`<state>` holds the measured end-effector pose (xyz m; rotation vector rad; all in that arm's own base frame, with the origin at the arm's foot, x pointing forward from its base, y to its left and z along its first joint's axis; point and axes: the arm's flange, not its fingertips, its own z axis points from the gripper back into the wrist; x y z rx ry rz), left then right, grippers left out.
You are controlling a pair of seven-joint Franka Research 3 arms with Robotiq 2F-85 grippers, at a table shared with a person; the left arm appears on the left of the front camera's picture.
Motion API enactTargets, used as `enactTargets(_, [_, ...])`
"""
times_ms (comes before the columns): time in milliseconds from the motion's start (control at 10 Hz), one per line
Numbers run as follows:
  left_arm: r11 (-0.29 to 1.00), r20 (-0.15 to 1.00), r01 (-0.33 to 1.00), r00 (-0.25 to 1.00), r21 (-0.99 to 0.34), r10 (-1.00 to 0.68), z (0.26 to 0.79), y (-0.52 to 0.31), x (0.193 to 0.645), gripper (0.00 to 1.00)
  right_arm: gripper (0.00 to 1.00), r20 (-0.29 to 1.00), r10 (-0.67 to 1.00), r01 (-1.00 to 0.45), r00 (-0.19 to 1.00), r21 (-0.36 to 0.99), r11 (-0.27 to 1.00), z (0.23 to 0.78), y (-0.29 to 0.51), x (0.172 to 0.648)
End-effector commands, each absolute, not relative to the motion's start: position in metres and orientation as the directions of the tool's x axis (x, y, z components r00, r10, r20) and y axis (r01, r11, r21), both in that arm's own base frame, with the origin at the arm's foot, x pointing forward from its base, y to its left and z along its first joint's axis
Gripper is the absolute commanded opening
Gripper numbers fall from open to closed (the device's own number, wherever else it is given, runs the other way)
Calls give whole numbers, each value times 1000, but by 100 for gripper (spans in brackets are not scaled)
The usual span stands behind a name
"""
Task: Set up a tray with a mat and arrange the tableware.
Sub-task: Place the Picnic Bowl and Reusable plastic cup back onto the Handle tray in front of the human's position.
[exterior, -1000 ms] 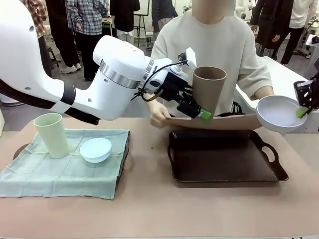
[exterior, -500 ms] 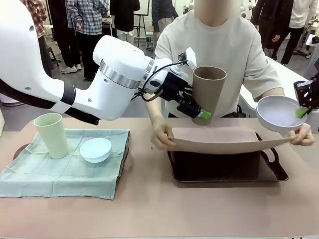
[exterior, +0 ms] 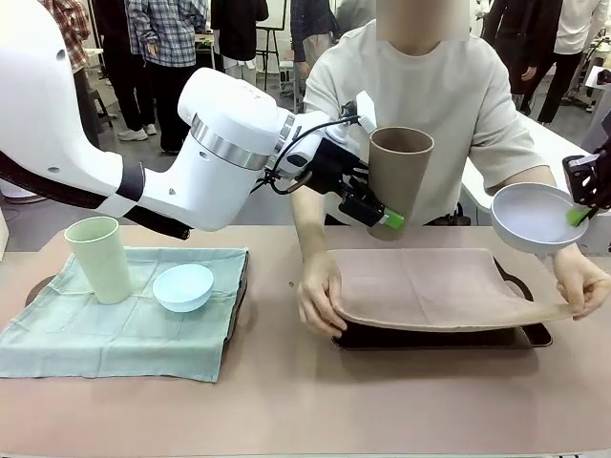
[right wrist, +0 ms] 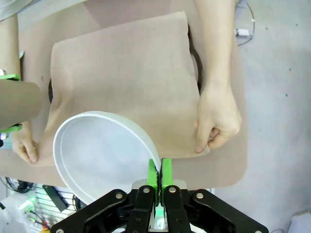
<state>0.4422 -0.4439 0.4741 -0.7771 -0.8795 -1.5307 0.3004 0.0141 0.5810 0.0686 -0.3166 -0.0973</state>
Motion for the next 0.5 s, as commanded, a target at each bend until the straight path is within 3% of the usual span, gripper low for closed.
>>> enactTargets(0, [-84,862,989,-147,121,-485,476,-444,441,0,0,314,-111,89,943,85,992,580,13,302])
enactTargets(400, [-84,862,989,-147,121,-485,476,-444,441,0,0,314,-111,89,943,85,992,580,13,302])
